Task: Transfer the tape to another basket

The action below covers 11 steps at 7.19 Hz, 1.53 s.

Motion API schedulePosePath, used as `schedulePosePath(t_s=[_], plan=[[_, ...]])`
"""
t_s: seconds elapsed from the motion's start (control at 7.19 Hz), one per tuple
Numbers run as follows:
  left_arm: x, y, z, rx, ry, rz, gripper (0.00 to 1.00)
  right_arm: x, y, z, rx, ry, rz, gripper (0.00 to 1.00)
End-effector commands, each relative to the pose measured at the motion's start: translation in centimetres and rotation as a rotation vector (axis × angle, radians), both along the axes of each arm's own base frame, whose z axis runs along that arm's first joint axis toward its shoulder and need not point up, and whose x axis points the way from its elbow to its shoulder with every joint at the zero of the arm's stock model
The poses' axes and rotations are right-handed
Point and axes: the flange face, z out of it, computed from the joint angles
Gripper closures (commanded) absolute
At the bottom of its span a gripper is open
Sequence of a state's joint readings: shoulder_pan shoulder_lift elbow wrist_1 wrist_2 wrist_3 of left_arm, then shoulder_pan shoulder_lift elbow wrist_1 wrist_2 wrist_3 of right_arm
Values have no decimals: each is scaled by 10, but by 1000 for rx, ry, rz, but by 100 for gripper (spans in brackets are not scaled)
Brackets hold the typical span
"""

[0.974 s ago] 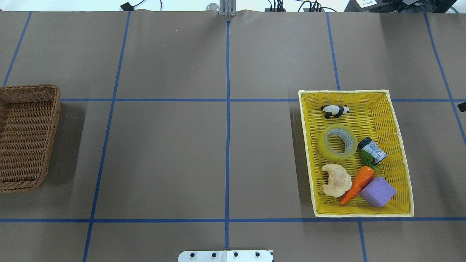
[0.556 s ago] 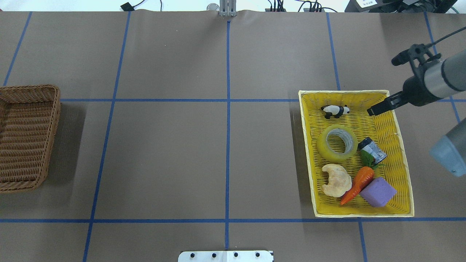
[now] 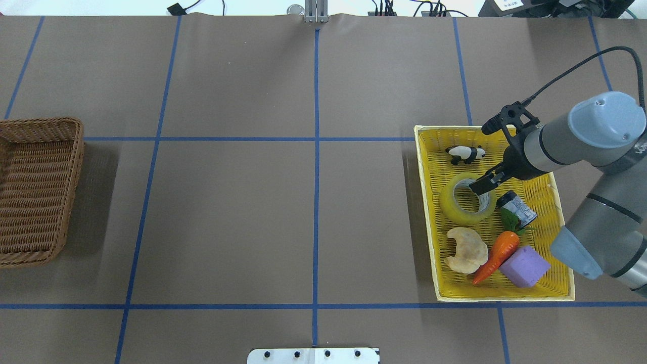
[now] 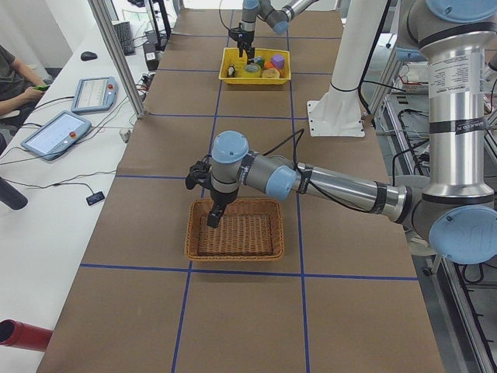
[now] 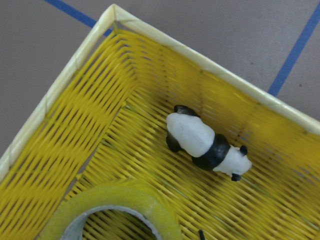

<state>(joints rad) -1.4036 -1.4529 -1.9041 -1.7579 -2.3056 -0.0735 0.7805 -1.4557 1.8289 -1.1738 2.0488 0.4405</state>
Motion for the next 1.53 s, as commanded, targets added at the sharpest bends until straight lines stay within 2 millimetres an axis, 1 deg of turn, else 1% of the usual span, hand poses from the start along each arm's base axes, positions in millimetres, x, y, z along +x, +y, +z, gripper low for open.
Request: schedulePosePath(t_s=[0.0, 0.14, 0.28, 0.42, 0.56, 0.7, 0.83, 0.97, 1.11, 1.25, 1.39], plan=[[0, 0, 0, -1, 0, 0, 2, -13, -4, 17, -13, 24, -26, 10], [0, 0, 0, 0, 0, 1, 2, -13, -4, 18, -3, 27, -39, 10], [0, 0, 0, 1, 0, 0, 2, -15, -5, 23, -8, 34, -42, 14], [0, 0, 0, 0, 0, -1, 2, -16, -5, 26, -14, 39, -41, 22], [0, 0, -1, -1, 1, -3, 2, -16, -5, 30, -19, 45, -42, 33], [0, 0, -2, -3, 3, -8, 2, -16, -5, 32, -19, 45, -44, 52], [0, 0, -2, -7, 4, -12, 2, -17, -3, 31, -31, 33, -59, 93], [0, -1, -3, -12, 6, -18, 2, -16, -2, 32, -41, 30, -66, 100], [1, -2, -4, -11, 6, -17, 2, -14, 0, 29, -52, 19, -64, 100], [1, -2, -4, -11, 6, -17, 2, -5, -8, 17, -98, -26, -69, 100], [1, -2, -4, -13, 8, -18, 2, 22, -23, 8, -138, -66, -22, 100]])
